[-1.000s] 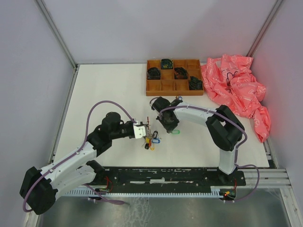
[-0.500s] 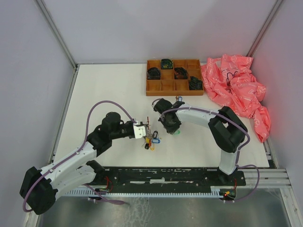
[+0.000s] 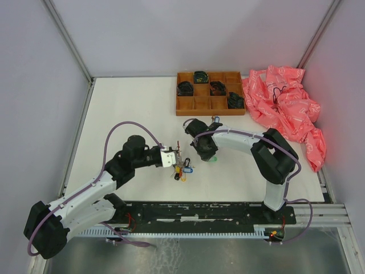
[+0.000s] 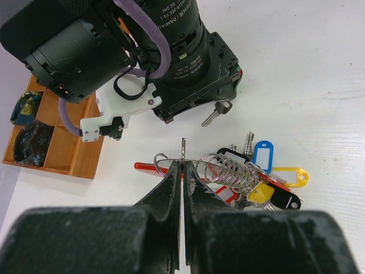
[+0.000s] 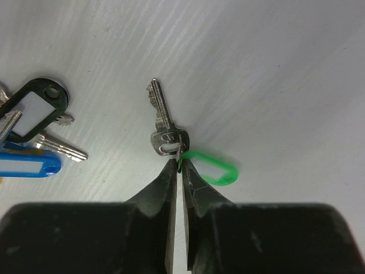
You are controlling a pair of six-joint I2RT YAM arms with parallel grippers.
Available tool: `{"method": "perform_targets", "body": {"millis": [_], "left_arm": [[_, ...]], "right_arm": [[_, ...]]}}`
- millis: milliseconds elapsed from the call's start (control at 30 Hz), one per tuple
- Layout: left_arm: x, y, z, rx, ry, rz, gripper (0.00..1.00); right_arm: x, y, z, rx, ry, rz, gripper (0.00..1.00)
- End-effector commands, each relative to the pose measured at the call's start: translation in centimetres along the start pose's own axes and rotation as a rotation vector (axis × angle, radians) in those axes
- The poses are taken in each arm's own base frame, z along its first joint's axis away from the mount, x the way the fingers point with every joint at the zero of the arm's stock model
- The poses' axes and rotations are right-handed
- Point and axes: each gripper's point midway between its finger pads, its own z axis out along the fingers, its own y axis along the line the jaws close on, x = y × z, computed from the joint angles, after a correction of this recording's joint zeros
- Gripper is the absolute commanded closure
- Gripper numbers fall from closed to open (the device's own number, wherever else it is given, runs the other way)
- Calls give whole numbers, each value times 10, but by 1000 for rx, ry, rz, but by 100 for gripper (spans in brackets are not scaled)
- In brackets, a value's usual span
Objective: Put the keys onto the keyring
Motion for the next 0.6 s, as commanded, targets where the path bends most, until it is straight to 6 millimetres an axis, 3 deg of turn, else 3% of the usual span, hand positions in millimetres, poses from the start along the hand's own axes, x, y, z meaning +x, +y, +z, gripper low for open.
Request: {"method": "perform_targets", "body": {"millis": [0,133,333,567], "left_arm": [[-25,16,0,-29,-64,31,97],[-25,15,0,-27,-65,31,97],[-27,15,0,-22,-72,33,97],[-29,13,0,-13,-82,34,97]], "right_arm": [[-9,-5,-10,21,-52,24,89],[-9,-7,-17,24,-69,11,99],[-19,-12,-50,6,-178,-48,99],[-28,-2,-86,-90,-339,-179,100]]}}
